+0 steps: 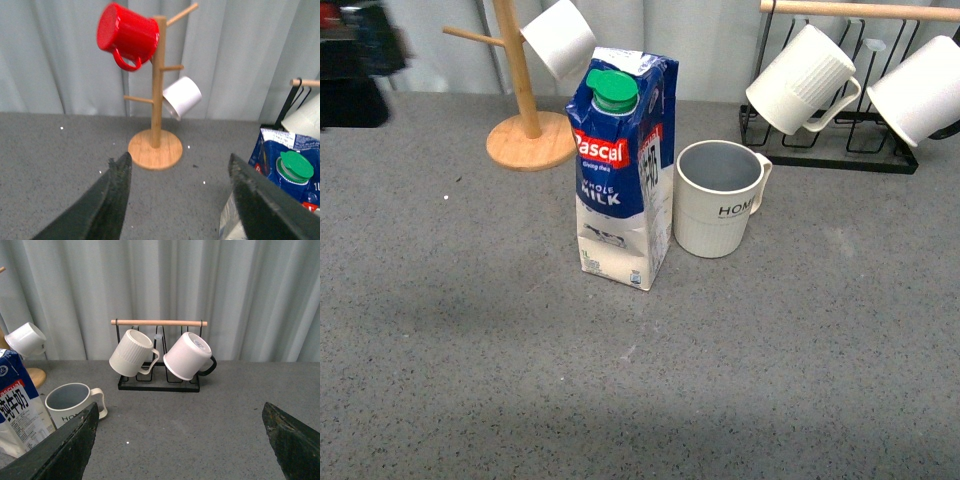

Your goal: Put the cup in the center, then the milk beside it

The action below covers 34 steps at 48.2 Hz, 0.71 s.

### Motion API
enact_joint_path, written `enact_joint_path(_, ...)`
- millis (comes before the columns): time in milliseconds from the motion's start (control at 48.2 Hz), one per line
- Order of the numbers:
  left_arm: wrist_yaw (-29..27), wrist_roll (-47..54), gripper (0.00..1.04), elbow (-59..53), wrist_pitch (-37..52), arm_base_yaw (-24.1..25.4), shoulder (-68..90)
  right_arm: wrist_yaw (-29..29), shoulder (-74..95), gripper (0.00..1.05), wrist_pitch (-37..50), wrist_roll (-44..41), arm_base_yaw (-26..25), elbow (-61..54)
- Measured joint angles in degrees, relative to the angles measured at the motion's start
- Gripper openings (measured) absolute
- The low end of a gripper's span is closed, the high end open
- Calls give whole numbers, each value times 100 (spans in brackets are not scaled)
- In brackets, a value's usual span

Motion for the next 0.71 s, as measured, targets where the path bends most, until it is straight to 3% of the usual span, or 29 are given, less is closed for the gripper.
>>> enact_joint_path(125, 490, 46, 31, -691, 85, 483, -549, -17, 0, 96, 0, -2, 0, 0)
enact_joint_path(291, 846, 59, 4, -1003, -350, 863, -1340, -15, 0, 96, 0, -2, 0, 0)
enact_joint_path(706, 1491, 81, 4, -1443, -1843, 1526, -3292, -15, 0, 96, 0, -2, 0, 0)
